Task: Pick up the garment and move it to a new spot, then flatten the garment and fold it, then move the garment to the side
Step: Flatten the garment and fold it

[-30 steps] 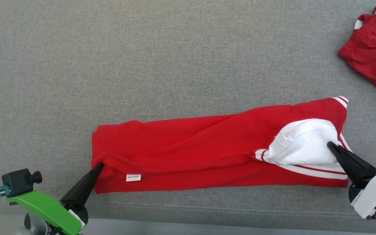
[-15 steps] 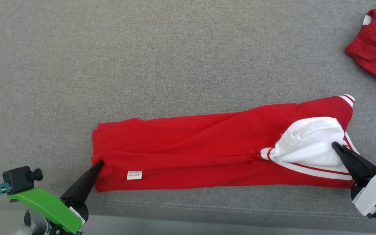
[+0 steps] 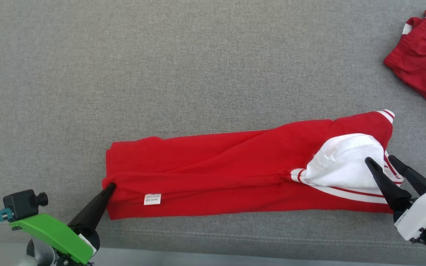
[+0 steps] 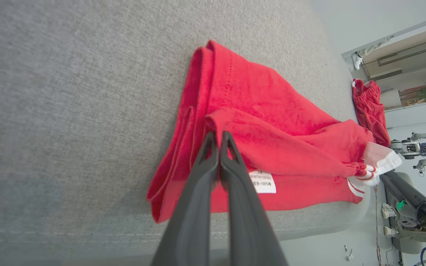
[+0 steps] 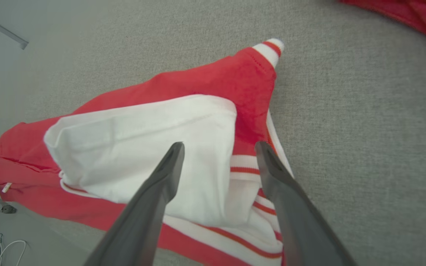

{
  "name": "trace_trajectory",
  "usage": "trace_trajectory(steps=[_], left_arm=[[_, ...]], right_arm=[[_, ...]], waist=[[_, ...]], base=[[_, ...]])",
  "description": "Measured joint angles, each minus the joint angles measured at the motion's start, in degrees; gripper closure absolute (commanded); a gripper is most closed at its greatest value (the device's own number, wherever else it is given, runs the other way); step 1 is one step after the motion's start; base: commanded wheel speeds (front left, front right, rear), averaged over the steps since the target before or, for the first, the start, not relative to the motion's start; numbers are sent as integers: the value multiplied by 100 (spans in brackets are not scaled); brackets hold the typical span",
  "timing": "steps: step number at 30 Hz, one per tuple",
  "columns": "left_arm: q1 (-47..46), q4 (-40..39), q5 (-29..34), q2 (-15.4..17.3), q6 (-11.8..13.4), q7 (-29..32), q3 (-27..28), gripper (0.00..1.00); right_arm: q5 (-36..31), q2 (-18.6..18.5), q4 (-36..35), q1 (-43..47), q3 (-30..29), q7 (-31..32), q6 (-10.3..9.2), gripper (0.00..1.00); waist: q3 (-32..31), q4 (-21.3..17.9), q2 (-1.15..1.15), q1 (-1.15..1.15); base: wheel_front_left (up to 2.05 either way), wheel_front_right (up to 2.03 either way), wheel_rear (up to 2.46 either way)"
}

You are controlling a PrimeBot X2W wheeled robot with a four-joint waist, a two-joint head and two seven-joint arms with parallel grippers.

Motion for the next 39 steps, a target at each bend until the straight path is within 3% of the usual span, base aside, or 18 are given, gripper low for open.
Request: trace_trajectory(steps=[4, 5, 6, 7, 8, 15, 22, 30, 39], left_arm=[[13, 37, -1, -12, 0, -102, 18, 98], [25, 46, -1, -13, 0, -154, 34, 84], [47, 59, -1, -13, 0, -198, 62, 62], [74, 79, -1, -12, 0, -244, 85, 20], [98, 105, -1, -12, 0, -298, 107, 0], [416, 144, -30, 2, 0, -532, 268, 0], [691, 26, -86, 1, 0, -622, 297, 0], [792, -143, 123, -19, 104, -753, 367, 0], [873, -474, 686, -177, 377, -816, 414, 0]], right_arm=[[0, 110, 4, 0, 38, -98, 1, 0], [0, 147, 3, 0, 40, -133, 1, 0], [0, 177, 2, 0, 36, -170, 0, 0], [0, 204, -2, 1, 31, -219, 0, 0], [0, 235, -8, 2, 19, -269, 0, 0], [0, 493, -111, 112, -47, -557, -7, 0], [-13, 519, -189, 194, -30, -657, -8, 0], [754, 1268, -197, 658, -57, -857, -98, 0], [1129, 1608, 303, 856, -141, -1128, 12, 0]], waist=[[-131, -35, 0, 0], [-167, -49, 0, 0], [-203, -65, 0, 0], [-239, -82, 0, 0], [-278, -101, 0, 0], [-561, -239, 0, 0], [-714, -452, 0, 0], [-759, -541, 0, 0], [-688, -555, 0, 0]], base=[[0, 0, 0], [0, 0, 0], [0, 0, 0], [0, 0, 0], [0, 0, 0], [0, 0, 0], [0, 0, 0], [0, 0, 0], [0, 0, 0]])
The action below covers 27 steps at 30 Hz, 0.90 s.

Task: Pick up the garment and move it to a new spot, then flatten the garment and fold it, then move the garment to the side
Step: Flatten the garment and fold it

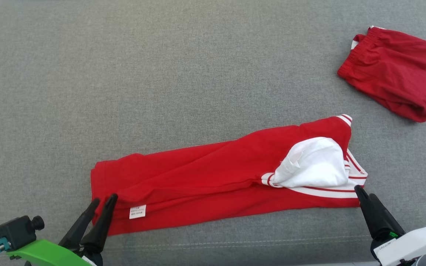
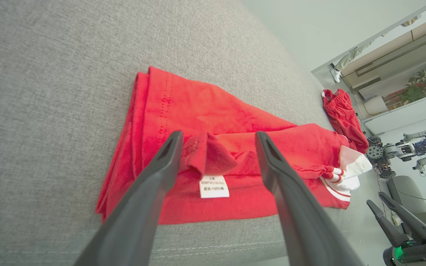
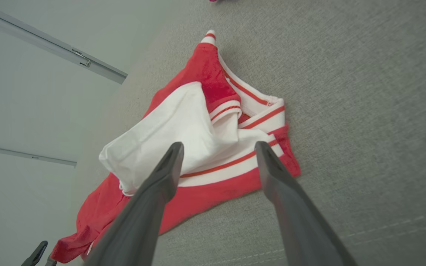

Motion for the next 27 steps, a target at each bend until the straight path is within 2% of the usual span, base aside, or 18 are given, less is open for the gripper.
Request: trace_trajectory(steps=[7, 11, 19, 27], left_arm=[[10, -255, 163, -30, 180, -27, 35, 0], [75, -382, 323, -90, 374, -33, 218, 0], [175, -568, 381, -124, 490, -35, 229, 0], [177, -710, 430, -99, 590, -35, 212, 0]], right_arm=[[147, 59, 325, -2, -49, -113, 131, 0], [287, 180, 810, -109, -49, -218, 374, 0], [553, 286, 1294, -466, 42, -224, 781, 0], [759, 335, 1712, -835, 190, -163, 1059, 0]], waist=[[119, -3, 0, 0], [252, -81, 0, 0], [313, -192, 0, 0], [387, -197, 0, 0]], base=[[0, 0, 0], [0, 0, 0], [0, 0, 0], [0, 0, 0]])
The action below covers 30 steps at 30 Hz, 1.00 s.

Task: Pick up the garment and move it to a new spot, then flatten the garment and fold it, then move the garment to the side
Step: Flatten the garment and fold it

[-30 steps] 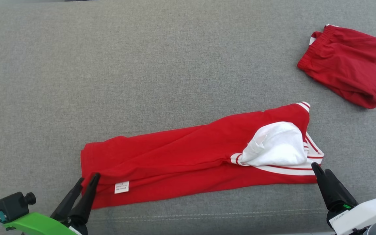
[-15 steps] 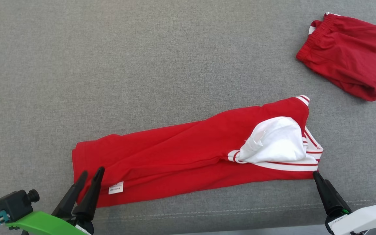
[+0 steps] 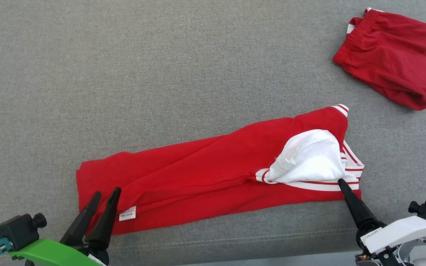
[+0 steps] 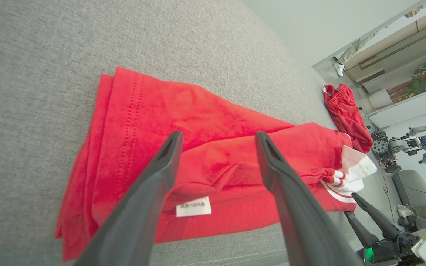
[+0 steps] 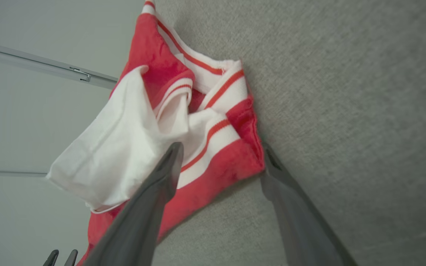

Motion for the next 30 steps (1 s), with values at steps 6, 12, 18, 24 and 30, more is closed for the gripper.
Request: trace_trajectory(steps=[6, 12, 18, 24, 30], left_arm=[[17, -9, 0, 0, 48, 4, -32, 0], [76, -2, -1, -2, 93, 11, -70, 0], [107, 2, -7, 1, 102, 60, -83, 0], [122, -1, -9, 3, 149, 66, -82, 0], [187, -16, -14, 4, 152, 110, -93, 0]], right_arm=[[178, 18, 172, -246, 101, 54, 98, 0], [230, -27, 326, -351, 185, 91, 111, 0], [232, -192, 412, -499, 421, 192, 127, 0], [232, -277, 330, -609, 775, 248, 126, 0], [235, -363, 286, -630, 1016, 250, 125, 0]], waist=[[-6, 0, 0, 0], [-49, -2, 0, 0], [-90, -36, 0, 0], [-133, -70, 0, 0], [-205, -114, 0, 0]], base=[[0, 0, 0], [0, 0, 0], [0, 0, 0], [0, 0, 0], [0, 0, 0]])
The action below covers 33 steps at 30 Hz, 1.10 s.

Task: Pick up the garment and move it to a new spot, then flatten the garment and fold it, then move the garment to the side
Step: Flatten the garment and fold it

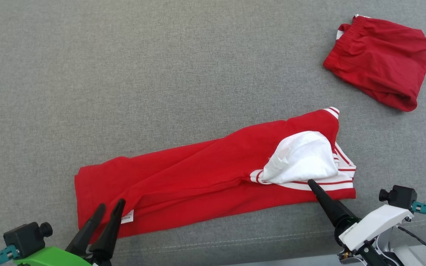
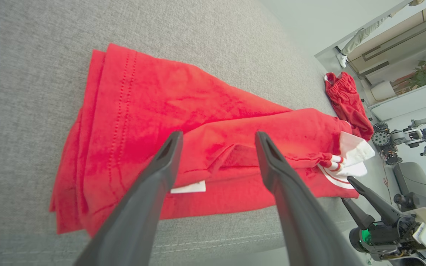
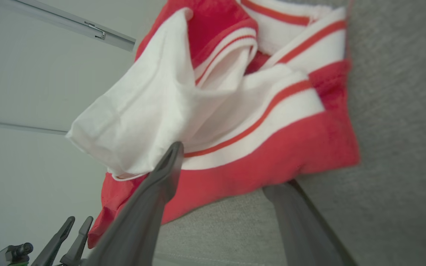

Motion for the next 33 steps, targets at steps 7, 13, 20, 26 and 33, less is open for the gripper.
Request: trace_trajectory(steps=[7, 13, 20, 26, 33], left_arm=[[5, -8, -1, 0, 51, 26, -23, 0], [7, -13, -3, -1, 62, 48, -27, 0], [12, -58, -37, -4, 73, 48, -32, 0], [6, -125, -37, -26, 75, 73, -77, 0], [-5, -154, -34, -54, 75, 73, -83, 0]], right_arm=[[126, -74, -109, -47, 131, -10, -1, 0], [208, -156, -174, -86, 237, -70, -2, 0], [246, -189, 5, -150, 260, -220, -2, 0], [248, -193, 222, -223, 241, -348, -2, 0], [258, -133, 381, -356, 190, -536, -2, 0]], waist=[[-48, -12, 0, 0], [-93, -3, 0, 0], [-117, 12, 0, 0], [-72, 71, 0, 0], [-53, 123, 0, 0]], base=[[0, 0, 0], [0, 0, 0], [0, 0, 0], [0, 0, 0], [0, 0, 0]])
